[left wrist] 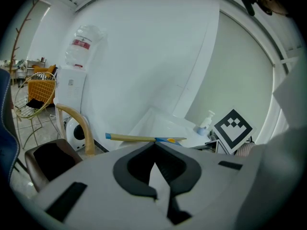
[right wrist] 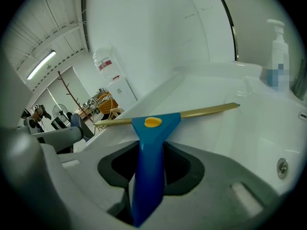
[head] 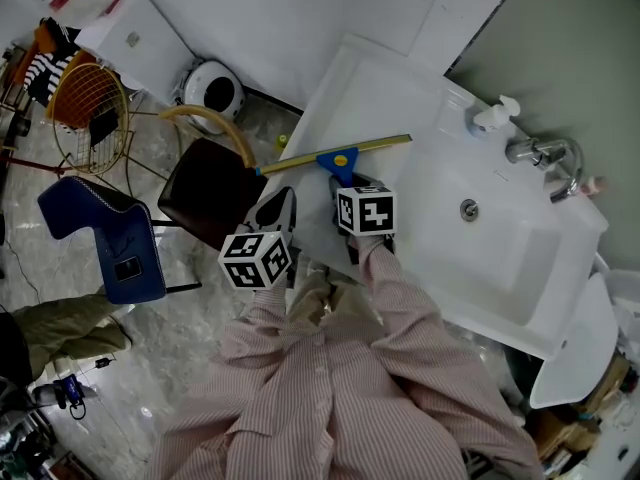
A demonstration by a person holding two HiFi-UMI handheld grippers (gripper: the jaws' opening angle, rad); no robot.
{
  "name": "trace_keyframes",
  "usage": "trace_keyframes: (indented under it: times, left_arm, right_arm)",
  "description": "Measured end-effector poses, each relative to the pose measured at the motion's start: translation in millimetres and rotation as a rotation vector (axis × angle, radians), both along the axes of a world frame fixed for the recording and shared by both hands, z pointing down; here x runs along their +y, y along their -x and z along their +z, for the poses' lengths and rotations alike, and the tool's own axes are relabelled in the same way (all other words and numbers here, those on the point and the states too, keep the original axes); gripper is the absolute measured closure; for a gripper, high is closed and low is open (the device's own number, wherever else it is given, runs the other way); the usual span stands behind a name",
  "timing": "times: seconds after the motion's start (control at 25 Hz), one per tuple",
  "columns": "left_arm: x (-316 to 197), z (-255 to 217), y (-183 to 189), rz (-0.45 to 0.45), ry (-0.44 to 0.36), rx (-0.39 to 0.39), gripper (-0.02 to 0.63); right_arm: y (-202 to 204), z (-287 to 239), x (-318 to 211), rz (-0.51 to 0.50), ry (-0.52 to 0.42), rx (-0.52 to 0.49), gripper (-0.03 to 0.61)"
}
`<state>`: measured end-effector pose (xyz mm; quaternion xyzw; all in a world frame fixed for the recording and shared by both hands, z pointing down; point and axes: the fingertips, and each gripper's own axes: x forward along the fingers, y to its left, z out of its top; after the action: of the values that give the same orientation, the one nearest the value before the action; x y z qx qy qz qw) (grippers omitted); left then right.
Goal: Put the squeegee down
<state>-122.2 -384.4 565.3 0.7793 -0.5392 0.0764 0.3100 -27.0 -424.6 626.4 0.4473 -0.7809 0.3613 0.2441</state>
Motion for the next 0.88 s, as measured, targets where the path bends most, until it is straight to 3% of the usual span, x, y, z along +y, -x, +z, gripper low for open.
trace_keyframes:
  times: [0.64, 0.88]
  left_arm:
    - [4, -4, -5, 0.013, -0.012, 0.001, 0.612]
    - [6, -9, -8, 0.026, -0.021, 0.002, 0.612]
  right_arm:
    - [-6, -4, 1, 0.038, -0.062, 0.047, 0.402]
    - [-9, -25, 3, 0.047, -0.131, 0.02, 0.403]
